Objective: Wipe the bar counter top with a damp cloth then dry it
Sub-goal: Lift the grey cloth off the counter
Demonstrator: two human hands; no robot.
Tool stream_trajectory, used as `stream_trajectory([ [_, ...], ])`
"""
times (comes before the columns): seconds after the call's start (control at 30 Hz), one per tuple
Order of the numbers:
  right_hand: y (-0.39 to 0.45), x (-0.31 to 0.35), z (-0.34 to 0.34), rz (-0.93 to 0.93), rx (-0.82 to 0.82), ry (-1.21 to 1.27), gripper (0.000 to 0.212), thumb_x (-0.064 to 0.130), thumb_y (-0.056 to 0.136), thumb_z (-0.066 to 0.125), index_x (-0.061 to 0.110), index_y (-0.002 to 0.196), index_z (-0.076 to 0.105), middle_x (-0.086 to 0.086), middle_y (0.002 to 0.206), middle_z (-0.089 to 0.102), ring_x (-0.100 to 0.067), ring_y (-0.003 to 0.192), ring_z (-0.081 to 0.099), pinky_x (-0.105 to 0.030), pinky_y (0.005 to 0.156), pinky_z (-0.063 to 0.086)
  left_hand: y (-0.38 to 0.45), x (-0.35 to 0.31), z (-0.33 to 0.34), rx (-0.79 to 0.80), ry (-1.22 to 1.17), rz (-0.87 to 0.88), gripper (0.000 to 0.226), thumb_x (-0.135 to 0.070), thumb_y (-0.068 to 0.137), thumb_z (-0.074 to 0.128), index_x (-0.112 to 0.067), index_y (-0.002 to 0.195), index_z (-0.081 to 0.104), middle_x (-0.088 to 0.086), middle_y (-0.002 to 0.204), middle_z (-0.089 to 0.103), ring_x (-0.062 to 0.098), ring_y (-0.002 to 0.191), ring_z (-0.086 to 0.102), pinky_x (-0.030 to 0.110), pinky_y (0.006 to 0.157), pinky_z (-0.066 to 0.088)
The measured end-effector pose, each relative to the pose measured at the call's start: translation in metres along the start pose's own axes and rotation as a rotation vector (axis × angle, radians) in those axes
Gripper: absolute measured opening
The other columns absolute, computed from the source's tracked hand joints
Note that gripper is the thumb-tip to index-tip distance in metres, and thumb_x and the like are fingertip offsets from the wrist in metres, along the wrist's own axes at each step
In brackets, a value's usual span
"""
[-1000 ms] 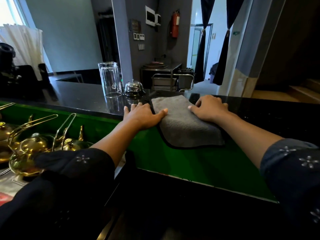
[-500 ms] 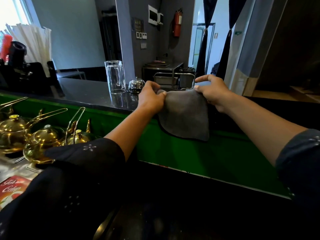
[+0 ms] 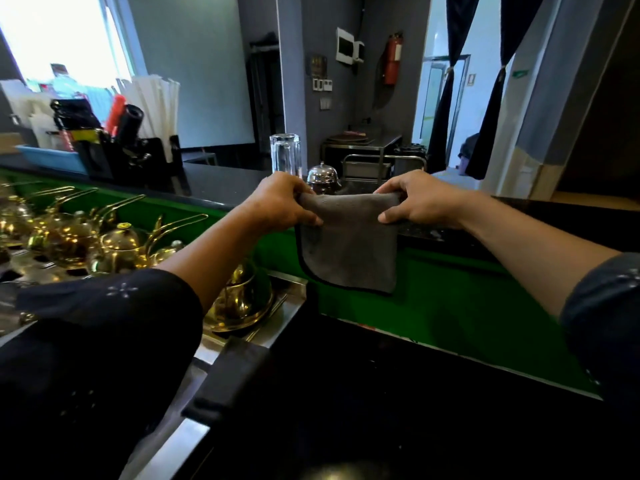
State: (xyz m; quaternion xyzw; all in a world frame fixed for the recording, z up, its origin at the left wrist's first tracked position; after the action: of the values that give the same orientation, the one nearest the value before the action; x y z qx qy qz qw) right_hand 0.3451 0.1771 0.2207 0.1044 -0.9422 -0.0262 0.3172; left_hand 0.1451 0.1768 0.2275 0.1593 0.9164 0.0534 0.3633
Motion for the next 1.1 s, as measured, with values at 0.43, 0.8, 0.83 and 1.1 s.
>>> stream_trajectory([
  [0.43, 0.024, 0.025, 0.088, 0.03, -0.094, 0.555, 0.015, 0.031, 0.1, 0.054, 0.021, 0.105, 0.064, 0.001, 0.098, 0.067, -0.014, 0.09, 0.061, -0.031, 0.073, 0.048, -0.037, 0.085, -0.039, -0.131, -0.437, -0.132, 0.028, -0.028, 0.09, 0.062, -0.013, 0.114, 0.058, 0.003, 0.109, 0.061, 0.015, 0.099, 0.059, 0.029, 0.08, 0.05],
  [0.8, 0.056, 0.017, 0.128, 0.098, -0.29, 0.602, 0.017, 0.03, 0.099, 0.054, 0.015, 0.102, 0.06, -0.008, 0.101, 0.068, -0.025, 0.091, 0.067, -0.041, 0.067, 0.059, -0.003, 0.115, -0.039, -0.393, -0.218, -0.029, 0.018, -0.029, 0.097, 0.053, -0.018, 0.112, 0.053, -0.003, 0.104, 0.055, 0.011, 0.094, 0.053, 0.023, 0.075, 0.044],
  [0.83, 0.062, 0.017, 0.127, 0.102, -0.287, 0.599, 0.016, 0.029, 0.099, 0.055, 0.014, 0.103, 0.06, -0.008, 0.102, 0.067, -0.024, 0.092, 0.067, -0.043, 0.069, 0.06, 0.005, 0.118, -0.041, -0.387, -0.191, -0.028, 0.02, -0.03, 0.096, 0.054, -0.019, 0.113, 0.054, -0.004, 0.106, 0.056, 0.012, 0.096, 0.053, 0.025, 0.079, 0.044],
  [1.1, 0.12, 0.01, 0.107, 0.181, -0.329, 0.573, 0.01, 0.022, 0.092, 0.067, 0.017, 0.084, 0.063, -0.008, 0.097, 0.069, -0.024, 0.086, 0.069, -0.038, 0.064, 0.06, 0.078, 0.125, -0.058, -0.347, -0.094, -0.028, 0.026, -0.032, 0.093, 0.059, -0.018, 0.115, 0.061, -0.001, 0.113, 0.059, 0.015, 0.103, 0.055, 0.03, 0.091, 0.048],
])
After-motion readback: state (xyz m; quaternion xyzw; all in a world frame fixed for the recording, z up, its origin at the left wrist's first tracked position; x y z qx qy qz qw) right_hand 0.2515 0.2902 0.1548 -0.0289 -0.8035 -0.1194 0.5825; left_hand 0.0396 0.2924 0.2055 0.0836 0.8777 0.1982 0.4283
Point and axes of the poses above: each hand's wrist, its own y-axis towards the middle knuckle, its own z-axis out of the palm, x = y × z, the point moved 10 cm from there along y, towards the middle knuckle
